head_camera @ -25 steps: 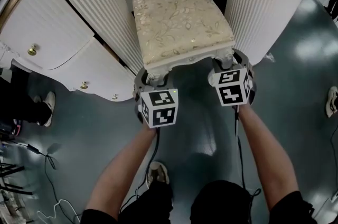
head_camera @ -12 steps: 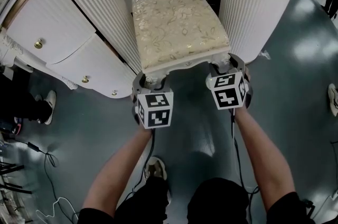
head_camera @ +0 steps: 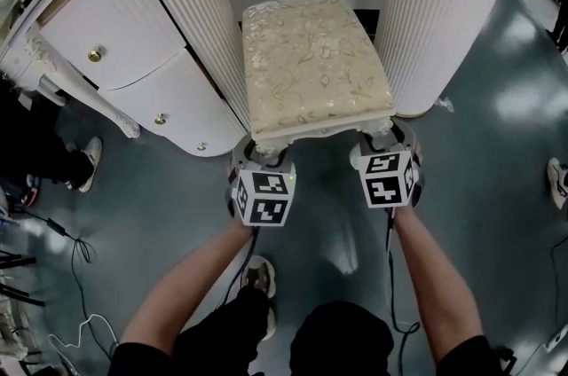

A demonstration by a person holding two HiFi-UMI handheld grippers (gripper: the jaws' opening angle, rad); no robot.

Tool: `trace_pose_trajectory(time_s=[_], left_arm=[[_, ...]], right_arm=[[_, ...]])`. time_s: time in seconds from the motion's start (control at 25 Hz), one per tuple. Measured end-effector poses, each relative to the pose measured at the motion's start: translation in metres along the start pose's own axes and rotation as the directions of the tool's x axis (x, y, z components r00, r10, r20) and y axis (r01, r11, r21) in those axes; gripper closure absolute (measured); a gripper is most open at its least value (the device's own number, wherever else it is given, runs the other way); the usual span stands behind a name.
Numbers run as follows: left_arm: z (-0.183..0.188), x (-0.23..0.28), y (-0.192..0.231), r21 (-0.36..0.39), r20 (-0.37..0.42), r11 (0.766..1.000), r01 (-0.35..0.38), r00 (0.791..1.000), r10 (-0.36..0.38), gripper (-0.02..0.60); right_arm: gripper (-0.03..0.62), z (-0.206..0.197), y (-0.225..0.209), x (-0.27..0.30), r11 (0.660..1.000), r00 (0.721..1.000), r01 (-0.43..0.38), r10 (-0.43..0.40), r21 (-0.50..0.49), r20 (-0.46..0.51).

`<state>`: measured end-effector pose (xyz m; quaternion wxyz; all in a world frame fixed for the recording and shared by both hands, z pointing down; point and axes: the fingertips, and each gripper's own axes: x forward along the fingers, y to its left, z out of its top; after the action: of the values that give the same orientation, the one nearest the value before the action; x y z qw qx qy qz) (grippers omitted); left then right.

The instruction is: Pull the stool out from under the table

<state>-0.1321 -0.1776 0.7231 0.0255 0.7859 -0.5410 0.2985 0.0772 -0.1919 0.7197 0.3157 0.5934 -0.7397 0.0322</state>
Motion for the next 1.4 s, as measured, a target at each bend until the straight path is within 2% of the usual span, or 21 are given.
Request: trace_pose_trajectory(time_s=[0.2, 0.28, 0.4, 0.56, 0.96, 1.12, 1.4], left_arm=[[-0.003, 0.002, 0.000, -0.020, 0.009, 1.000, -0.013, 1.000, 0.013, 0.296], [-0.004, -0.003, 0.000, -0.028, 0.039, 0.999, -0.019, 0.999, 0.021, 0.296], [0.009, 0.001, 0.007, -0.020, 0.091, 1.000, -0.017, 0.996, 0.019, 0.295], [0.002, 0.004, 0.002, -0.026, 0.087, 1.000, -0.014, 0.996, 0.016, 0.296], [-0.001, 0.006, 0.005, -0.038, 0.146, 0.998, -0.042, 0.988, 0.047, 0.295], [0.004, 0.005, 0.005, -0.041, 0.175, 0.999, -0.030, 0.984, 0.037, 0.295], [0.004, 0.002, 0.006, -0.025, 0.166, 1.000, 0.010, 0.986, -0.006, 0.295]], right_arm=[[0.330, -0.001, 0.000, 0.003, 1.000, 1.000, -0.009, 0.009, 0.001, 0.001], [0.330, -0.001, 0.002, 0.001, 1.000, 1.000, -0.028, 0.028, -0.015, -0.010], [0.330, 0.007, -0.001, 0.004, 1.000, 1.000, -0.011, 0.011, -0.003, -0.006], [0.330, -0.001, 0.000, 0.005, 1.000, 1.000, -0.002, 0.002, 0.015, -0.010], [0.332, -0.001, 0.003, 0.013, 1.000, 1.000, -0.020, 0.020, -0.009, 0.008], [0.332, 0.000, 0.002, 0.008, 1.000, 1.000, -0.021, 0.021, -0.005, -0.012], [0.332, -0.001, 0.005, 0.003, 1.000, 0.999, -0.018, 0.018, 0.007, -0.038]])
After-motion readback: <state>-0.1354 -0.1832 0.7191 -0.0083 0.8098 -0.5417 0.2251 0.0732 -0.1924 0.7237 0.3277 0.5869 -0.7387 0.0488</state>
